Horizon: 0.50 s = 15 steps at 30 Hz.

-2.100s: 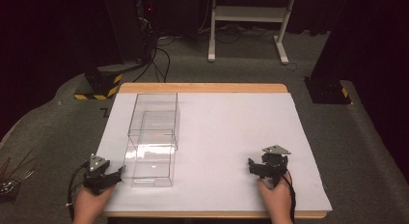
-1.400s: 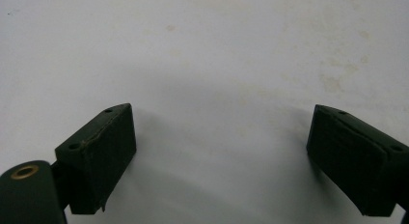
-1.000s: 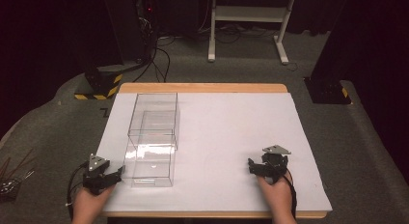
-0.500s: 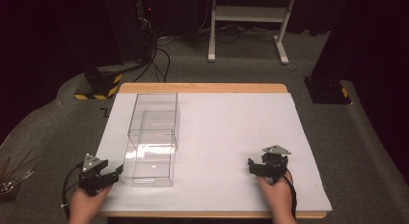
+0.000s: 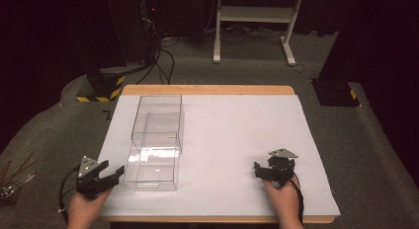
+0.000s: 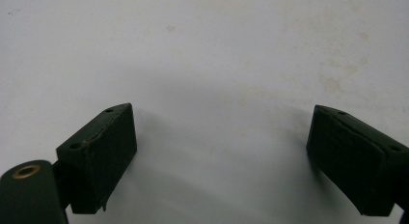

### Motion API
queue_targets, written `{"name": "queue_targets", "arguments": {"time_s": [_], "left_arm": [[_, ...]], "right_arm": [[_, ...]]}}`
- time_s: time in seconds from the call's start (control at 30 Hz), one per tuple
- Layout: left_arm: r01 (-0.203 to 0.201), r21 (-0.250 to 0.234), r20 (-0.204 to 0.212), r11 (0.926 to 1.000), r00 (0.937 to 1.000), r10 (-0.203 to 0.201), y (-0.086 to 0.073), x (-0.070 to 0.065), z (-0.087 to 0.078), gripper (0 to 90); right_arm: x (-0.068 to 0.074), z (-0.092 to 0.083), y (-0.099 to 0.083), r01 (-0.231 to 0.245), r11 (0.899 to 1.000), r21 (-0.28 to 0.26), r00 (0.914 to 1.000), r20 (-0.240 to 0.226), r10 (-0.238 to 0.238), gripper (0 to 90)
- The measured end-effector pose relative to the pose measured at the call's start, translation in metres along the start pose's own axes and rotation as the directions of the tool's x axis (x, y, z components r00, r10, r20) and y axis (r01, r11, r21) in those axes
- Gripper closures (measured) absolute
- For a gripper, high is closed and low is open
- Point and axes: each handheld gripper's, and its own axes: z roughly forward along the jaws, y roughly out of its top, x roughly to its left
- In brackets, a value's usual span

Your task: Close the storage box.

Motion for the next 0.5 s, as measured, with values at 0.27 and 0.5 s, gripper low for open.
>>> {"name": "queue_targets", "arguments": {"time_s": [0.27, 0.5], "left_arm": [[-0.012, -0.048, -0.001, 0.9987, 0.9999, 0.012, 0.006, -0.004, -0.009, 32.1], [0.003, -0.106, 0.020, 0.9943, 0.9998, -0.001, 0.012, -0.004, -0.020, 30.5]], "right_arm": [[0.000, 0.000, 0.000, 0.001, 1.000, 0.001, 1.0000, -0.001, -0.001, 10.8], [0.000, 0.000, 0.000, 0.004, 1.000, -0.003, 1.0000, -0.003, -0.004, 11.5]]}}
